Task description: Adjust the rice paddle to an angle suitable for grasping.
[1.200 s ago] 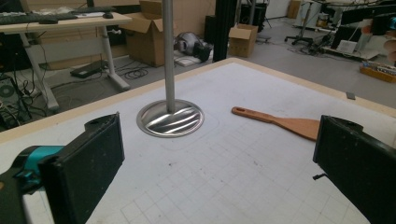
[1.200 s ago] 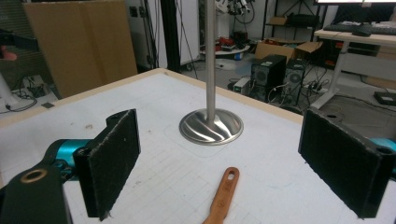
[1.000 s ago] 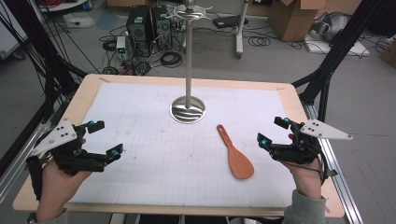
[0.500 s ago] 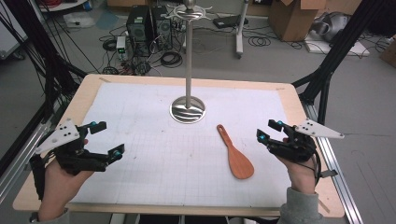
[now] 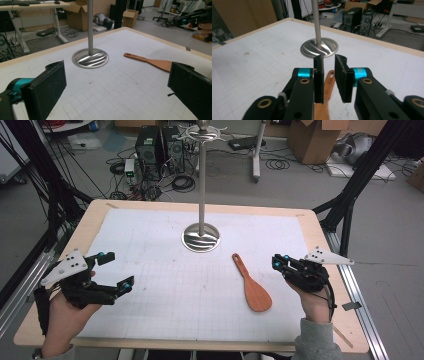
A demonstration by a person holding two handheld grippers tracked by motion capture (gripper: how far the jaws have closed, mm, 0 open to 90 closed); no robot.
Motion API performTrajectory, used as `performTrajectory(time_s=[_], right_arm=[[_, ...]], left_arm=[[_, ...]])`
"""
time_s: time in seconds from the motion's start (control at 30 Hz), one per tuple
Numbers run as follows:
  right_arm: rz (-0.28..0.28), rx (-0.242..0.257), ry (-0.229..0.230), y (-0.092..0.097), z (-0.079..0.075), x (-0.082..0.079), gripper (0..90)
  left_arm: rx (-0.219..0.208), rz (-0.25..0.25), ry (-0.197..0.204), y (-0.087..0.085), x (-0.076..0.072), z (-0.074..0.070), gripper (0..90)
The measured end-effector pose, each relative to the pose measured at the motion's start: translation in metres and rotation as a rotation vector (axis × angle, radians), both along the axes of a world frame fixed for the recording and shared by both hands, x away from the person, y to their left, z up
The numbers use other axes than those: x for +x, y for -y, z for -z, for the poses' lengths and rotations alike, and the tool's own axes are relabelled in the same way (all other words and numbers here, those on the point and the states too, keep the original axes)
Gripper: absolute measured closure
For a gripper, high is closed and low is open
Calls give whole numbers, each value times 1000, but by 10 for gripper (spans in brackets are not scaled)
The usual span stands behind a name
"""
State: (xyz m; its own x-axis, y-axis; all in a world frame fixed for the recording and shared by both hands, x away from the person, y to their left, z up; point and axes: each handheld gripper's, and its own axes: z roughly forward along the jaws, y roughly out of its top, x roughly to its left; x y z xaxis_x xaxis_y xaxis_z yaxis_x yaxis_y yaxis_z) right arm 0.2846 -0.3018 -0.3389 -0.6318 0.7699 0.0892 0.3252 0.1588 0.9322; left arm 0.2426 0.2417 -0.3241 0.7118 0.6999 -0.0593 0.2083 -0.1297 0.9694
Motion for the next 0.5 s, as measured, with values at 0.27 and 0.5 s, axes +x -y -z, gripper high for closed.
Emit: performTrajectory(time_s=[0.27,0.5], right_arm=[[-27,-37,-12,-8,7,7,890],[-38,-74,2,-15,14,11,891]], left_arm=[[1,1,-6,0,0,2,23],[0,-5,-11,-1,0,4,23]])
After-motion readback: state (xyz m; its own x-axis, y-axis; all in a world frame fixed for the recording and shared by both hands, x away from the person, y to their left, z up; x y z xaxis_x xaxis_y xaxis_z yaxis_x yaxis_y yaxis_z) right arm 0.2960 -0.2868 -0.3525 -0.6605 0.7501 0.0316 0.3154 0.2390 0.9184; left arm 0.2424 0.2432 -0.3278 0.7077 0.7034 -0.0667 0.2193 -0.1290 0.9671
